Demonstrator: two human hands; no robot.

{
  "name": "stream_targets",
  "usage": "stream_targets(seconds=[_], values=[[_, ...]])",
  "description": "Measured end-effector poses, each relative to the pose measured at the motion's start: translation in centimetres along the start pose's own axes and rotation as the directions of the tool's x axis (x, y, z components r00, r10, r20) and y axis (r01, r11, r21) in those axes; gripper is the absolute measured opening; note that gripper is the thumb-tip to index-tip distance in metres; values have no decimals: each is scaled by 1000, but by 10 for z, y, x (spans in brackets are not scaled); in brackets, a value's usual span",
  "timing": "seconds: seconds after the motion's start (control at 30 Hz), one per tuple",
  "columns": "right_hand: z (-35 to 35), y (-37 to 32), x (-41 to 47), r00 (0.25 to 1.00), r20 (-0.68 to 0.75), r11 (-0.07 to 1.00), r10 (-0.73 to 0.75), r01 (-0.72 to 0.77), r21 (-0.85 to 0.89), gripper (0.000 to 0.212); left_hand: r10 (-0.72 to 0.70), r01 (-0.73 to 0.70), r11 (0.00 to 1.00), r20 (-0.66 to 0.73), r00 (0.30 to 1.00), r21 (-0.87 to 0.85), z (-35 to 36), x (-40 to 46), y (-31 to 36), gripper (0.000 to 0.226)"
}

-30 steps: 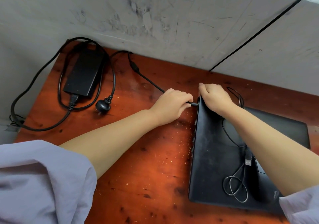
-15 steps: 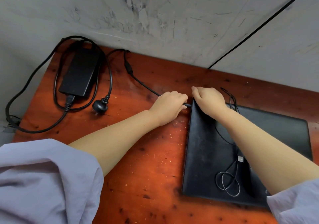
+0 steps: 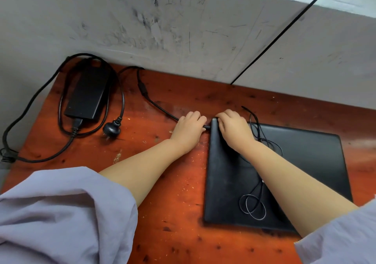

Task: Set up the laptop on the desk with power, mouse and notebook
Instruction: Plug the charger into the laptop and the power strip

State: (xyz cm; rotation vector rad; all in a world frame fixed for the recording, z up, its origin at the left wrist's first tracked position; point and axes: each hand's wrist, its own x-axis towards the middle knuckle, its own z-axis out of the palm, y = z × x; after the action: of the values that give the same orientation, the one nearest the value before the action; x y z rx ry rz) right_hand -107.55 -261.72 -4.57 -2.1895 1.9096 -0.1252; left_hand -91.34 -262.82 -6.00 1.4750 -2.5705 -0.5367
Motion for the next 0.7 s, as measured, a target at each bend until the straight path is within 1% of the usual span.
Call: stream_targets(seconds=[0.07,0.17,0.23,0.37,0.43,0.5,0.63,0.67,0.7], values=[[-1,-3,-5,998,54,999,7,-5,-42,35,-35,34,999,34,999,14,-2,-3,2,24],[-8,-10,-16,986,162,997,43,-31,-74,48,-22,18,998,80,997,58,-9,-18,0,37],[-15,-19,-24,981,187,997,46,-34,-70,52,-29,26,999,74,997,39,-18,-39,-2,43],[-20,-51,-36,981,193,994,-13,34,-106,50,-46,46,999,29,999,-6,-33,-96,-15,38],[-16,-76,-37,980,187,988,-70,94,-120,47,-56,56,998,2,998,-7,-38,-129,-26,36],[-10,-106,-35,972,190,981,-137,160,-111,44,-95,95,995,-37,995,-2,-43,-160,-39,34],[11,-170,-31,940,221,963,-258,267,-14,41,-197,196,980,-128,972,-20,-50,-219,-64,31],[16,-187,-29,939,229,966,-257,258,26,38,-229,228,973,-153,961,-27,-52,-234,-69,30],[21,-203,-26,944,237,973,-231,219,78,35,-265,264,964,-183,947,-28,-52,-249,-75,29]])
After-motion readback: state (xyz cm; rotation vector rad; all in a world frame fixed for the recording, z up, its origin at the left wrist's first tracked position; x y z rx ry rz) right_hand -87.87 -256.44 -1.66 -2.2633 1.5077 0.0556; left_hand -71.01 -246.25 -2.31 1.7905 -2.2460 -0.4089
